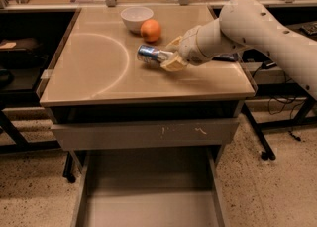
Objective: Pick redbull can from middle drawer and place on counter
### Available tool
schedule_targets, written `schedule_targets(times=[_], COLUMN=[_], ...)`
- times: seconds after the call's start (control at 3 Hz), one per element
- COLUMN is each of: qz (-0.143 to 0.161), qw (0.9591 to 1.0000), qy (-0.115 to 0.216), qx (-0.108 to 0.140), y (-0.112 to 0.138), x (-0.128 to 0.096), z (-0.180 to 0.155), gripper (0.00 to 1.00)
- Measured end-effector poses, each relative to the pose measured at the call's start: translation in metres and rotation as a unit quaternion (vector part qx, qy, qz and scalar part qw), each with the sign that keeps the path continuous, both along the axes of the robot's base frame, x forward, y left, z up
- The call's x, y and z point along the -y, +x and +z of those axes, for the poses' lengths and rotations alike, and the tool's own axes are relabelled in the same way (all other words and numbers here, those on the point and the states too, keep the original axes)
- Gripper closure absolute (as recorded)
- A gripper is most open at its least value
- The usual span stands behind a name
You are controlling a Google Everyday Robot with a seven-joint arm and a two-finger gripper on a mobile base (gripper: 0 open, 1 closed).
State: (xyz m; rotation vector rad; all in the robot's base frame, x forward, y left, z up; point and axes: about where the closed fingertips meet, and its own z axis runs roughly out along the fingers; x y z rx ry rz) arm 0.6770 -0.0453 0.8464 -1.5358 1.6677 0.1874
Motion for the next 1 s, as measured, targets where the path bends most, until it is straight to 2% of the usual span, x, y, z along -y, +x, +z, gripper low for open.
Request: schedule_targets(times=[0.67, 1.0], qz=[0.000, 0.000], qw=[1.0000, 1.0000], qy=[0.000, 0.000], qx=[0.000, 0.000], y=[0.0000, 0.0000], x=[-0.0001, -0.0001], z=[0.0000, 0.0000], gripper=[0.10, 0.00])
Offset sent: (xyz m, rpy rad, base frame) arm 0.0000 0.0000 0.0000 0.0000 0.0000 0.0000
